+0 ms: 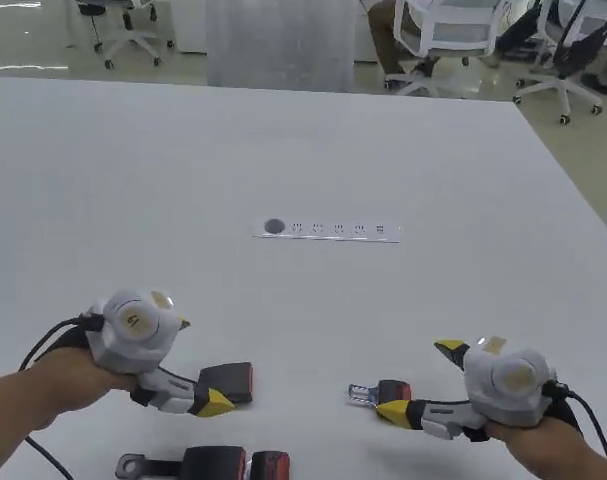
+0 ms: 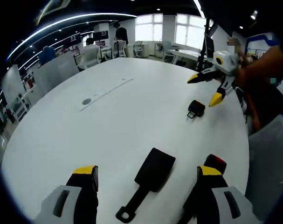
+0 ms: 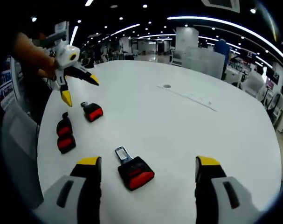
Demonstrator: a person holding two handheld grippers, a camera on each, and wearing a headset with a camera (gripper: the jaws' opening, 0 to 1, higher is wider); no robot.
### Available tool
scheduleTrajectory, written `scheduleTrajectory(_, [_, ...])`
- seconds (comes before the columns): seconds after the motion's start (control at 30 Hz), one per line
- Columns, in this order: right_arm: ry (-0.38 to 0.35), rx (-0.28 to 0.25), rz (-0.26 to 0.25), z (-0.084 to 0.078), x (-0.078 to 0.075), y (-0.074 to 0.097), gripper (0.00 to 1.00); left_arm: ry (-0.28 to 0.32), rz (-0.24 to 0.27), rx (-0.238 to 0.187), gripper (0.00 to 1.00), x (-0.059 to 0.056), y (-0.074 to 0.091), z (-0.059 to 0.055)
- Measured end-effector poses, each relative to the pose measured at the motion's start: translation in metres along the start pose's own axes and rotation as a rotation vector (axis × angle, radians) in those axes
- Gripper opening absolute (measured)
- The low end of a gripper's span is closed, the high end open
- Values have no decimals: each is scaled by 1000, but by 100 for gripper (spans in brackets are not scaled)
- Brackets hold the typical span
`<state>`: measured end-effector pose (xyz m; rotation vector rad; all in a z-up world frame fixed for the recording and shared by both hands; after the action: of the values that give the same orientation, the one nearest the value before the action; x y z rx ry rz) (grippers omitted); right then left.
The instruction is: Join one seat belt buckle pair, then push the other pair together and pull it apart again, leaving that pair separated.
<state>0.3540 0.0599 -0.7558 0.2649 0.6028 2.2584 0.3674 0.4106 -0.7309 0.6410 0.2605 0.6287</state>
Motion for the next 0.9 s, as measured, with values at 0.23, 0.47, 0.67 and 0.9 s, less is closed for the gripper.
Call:
scheduleTrajectory(0.23, [-15,-52,-129,8,22,19,89,54,84,-60,92,-11,33,-7])
scheduleTrajectory(0.47, [-28,-118,-173,23,55,35,94,104,122,-120,94,-31,64,-19])
scheduleTrajectory(0.67, [-29,-165,-185,33,75,45,97,145,172,-187,95,-42,87,-25])
scheduleTrajectory(0.9, [-20,-200,-208,36,97,60,99,167,222,-235,97,-52,108,-34])
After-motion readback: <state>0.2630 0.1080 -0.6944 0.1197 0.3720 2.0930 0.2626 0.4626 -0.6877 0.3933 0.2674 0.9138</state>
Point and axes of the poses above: the centre of the closed fingertips' face, and the gripper's own axes: y roughly backward along the fingers, x roughly to its left, z roughly out of its top, the point moved 8 cm from there along y, roughly backward along the fingers, and after that the axes turned 7 degrees about -x, right-handed, at the moved point
